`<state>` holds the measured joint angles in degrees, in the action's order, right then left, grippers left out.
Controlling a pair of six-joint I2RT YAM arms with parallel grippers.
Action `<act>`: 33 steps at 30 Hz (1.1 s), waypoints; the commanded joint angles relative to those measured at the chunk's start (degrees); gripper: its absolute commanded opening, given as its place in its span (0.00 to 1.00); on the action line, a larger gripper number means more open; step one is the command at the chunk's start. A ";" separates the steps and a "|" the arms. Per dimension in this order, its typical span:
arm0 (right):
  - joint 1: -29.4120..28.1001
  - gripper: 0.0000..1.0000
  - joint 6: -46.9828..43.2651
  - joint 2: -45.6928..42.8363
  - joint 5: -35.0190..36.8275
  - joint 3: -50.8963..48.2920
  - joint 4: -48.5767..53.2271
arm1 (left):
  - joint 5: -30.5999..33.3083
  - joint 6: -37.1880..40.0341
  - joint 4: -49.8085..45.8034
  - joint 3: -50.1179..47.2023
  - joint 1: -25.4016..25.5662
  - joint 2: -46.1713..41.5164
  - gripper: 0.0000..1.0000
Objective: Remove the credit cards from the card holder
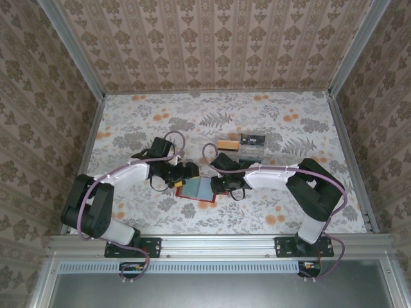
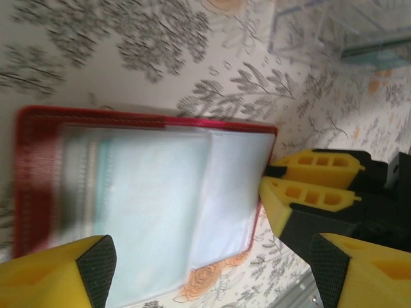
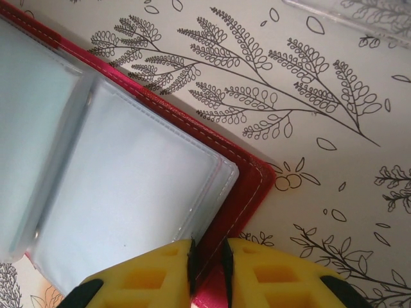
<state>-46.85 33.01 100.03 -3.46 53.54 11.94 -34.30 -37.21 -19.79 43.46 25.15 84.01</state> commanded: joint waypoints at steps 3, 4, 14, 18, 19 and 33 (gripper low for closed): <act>0.19 0.22 0.23 2.83 -0.13 -0.54 0.46 | 2.24 1.45 -3.01 -0.53 -0.60 2.03 0.82; 0.26 0.22 0.21 2.89 -0.13 -0.55 0.61 | 2.07 1.44 -2.72 -0.68 -0.62 2.42 0.82; 0.19 0.22 0.41 2.95 -0.18 -0.85 0.26 | 1.27 1.34 -2.13 -0.88 0.69 2.11 0.80; 0.20 0.22 0.47 2.89 -0.13 -0.94 0.26 | 1.66 1.27 -2.12 -0.63 0.65 0.22 0.79; 0.21 0.22 0.47 2.72 -0.10 -0.99 0.21 | 1.41 1.33 -1.92 -0.61 0.68 0.08 0.79; 0.19 0.22 0.62 2.71 -0.21 -1.23 0.08 | 0.25 1.40 -1.24 -1.42 0.69 4.47 0.77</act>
<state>-46.85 33.23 100.03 -3.49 53.54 11.92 -33.21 -37.01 -20.84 43.07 25.58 86.54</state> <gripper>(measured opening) 0.218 0.774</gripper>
